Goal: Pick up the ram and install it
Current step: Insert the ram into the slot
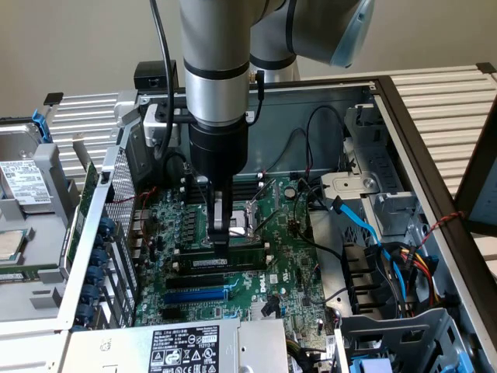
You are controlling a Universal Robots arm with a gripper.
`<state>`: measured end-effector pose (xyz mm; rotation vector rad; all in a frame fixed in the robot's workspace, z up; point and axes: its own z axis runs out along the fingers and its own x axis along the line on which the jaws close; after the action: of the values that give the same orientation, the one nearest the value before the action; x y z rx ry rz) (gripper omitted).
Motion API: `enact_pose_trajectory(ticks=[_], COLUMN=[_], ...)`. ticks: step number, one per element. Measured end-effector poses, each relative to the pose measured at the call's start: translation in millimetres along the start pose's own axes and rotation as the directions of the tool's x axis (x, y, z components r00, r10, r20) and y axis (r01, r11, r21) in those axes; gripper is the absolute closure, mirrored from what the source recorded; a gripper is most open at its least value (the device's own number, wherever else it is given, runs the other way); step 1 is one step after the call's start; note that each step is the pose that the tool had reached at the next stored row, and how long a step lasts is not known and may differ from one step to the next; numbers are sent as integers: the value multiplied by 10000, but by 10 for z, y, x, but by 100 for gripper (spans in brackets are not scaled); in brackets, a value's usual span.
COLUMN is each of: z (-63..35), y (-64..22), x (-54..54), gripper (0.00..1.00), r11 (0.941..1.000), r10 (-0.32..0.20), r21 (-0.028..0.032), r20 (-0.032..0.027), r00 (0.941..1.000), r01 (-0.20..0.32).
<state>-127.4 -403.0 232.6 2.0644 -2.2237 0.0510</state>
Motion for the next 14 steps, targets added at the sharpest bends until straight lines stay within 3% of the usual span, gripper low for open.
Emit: enact_pose_trajectory(ticks=[2,5,11,14], z=[-9,-9,-14,-14], y=[0,0,-2,-4], x=[1,1,0,0], gripper=[89,89,89,89], r11=[10000,10000,10000,10000], r10=[-1,-2,4,2], r21=[-33,-35,-26,-26], r20=[-36,-37,-145,-151], r00=[10000,10000,9999,9999], r01=[1,2,-4,-2])
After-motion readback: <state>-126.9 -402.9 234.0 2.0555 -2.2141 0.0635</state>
